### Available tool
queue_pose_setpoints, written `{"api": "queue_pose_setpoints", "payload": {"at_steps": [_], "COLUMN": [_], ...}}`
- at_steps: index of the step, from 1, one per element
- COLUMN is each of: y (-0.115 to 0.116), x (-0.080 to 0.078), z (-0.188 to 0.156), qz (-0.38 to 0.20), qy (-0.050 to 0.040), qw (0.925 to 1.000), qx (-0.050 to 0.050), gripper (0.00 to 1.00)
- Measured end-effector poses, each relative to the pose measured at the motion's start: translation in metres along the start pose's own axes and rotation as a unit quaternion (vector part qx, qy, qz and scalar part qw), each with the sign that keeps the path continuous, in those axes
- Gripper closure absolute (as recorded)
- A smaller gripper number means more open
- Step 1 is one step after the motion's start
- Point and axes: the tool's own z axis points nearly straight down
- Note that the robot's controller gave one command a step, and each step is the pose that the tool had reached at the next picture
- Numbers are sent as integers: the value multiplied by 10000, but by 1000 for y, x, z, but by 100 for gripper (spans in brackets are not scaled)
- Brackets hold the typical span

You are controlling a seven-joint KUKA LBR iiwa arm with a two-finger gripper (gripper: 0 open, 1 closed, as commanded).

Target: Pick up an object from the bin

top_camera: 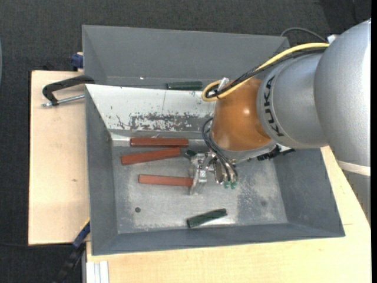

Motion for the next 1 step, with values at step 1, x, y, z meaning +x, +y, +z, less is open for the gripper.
{"api": "queue_pose_setpoints", "payload": {"at_steps": [1], "y": [-9], "x": [-23], "z": [-167], "qz": [62], "qy": [-26], "qw": [10000], "qx": [-1], "gripper": [100]}}
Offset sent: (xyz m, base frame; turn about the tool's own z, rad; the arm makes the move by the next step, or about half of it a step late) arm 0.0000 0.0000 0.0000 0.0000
